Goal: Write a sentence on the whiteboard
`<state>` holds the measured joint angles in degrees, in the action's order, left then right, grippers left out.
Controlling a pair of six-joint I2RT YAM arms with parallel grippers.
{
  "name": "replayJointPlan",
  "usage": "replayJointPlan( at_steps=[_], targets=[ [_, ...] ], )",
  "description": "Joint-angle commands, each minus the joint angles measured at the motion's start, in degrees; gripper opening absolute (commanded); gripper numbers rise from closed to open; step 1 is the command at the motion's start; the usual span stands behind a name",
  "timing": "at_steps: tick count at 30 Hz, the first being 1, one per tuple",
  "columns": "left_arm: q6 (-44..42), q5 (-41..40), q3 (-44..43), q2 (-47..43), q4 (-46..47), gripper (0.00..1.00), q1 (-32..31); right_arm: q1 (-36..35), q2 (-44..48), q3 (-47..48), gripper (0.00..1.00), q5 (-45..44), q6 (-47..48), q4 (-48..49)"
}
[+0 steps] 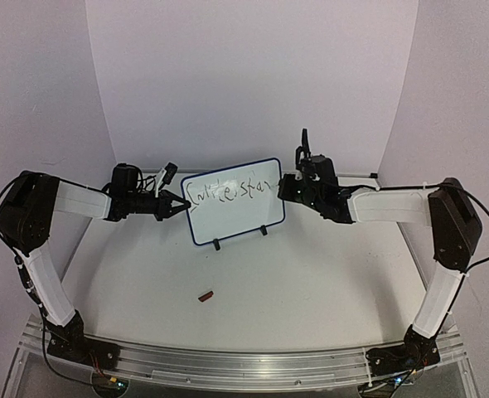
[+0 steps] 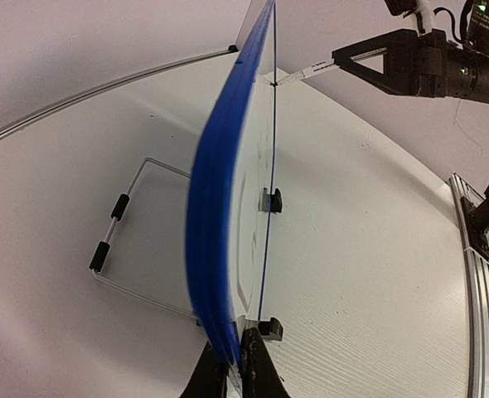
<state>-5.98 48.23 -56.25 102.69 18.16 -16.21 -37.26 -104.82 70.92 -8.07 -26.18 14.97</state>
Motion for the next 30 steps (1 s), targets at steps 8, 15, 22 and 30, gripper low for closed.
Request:
replayJointPlan(
  at_steps=[8,15,22,30],
  targets=[
    [-3.9,-5.4,-0.2,0.2,-4.0,0.00,0.0,0.3,5.3,-1.6,0.00,-0.5,0.1,2.2],
    [-4.0,-5.4,-0.1,0.3,-4.0,0.00,0.0,0.6,3.4,0.8,0.00,0.0,0.7,2.4],
    [-3.9,-5.4,-0.1,0.2,-4.0,0.00,0.0,0.9,2.2,2.3,0.00,0.6,0.8,2.7],
    [-3.9,-5.4,-0.1,0.2,-4.0,0.00,0.0,1.2,1.0,2.7,0.00,1.1,0.2,2.7]
  ],
)
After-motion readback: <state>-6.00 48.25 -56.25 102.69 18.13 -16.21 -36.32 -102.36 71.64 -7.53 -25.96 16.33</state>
